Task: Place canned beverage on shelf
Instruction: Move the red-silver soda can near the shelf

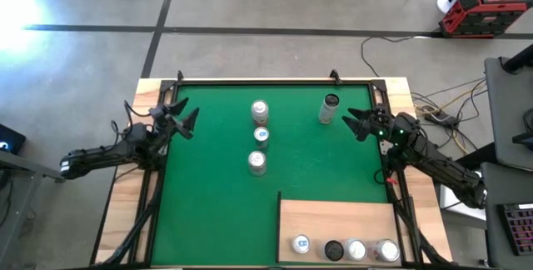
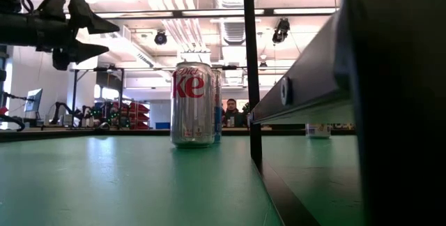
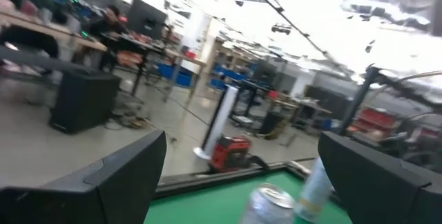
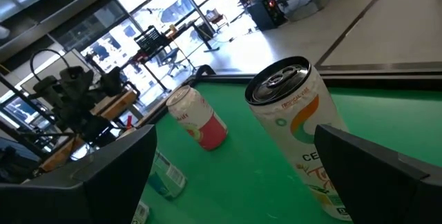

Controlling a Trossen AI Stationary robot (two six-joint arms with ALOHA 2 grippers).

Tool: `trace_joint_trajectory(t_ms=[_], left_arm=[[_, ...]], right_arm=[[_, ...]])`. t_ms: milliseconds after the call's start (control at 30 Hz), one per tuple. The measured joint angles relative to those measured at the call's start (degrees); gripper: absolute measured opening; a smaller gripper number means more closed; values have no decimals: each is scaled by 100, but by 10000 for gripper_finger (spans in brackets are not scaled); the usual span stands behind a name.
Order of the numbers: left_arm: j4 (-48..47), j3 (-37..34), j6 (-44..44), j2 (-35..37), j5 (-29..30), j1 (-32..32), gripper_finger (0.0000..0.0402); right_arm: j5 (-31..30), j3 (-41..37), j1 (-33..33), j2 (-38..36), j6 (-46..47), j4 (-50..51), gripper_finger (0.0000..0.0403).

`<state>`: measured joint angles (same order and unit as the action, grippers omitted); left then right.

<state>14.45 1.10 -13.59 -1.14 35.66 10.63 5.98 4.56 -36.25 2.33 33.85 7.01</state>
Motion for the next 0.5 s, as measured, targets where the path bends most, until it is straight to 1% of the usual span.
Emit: trace_joint_trajectory(t_ms=[167,300,400,500], left_arm=[[-123,0,-893,-1,-323,-9,363],[-519,0,-1451,-62,-536,-9,363],[-816,0,-1601,-242,-582,-9,363],[-773,9,-1809,-483,-682,-9,363]], right_arm=[[0,0,0,0,0,0,384],[-2,0,0,0,0,0,384],[-2,0,0,2,0,2,384],[0,0,0,2,0,0,384]])
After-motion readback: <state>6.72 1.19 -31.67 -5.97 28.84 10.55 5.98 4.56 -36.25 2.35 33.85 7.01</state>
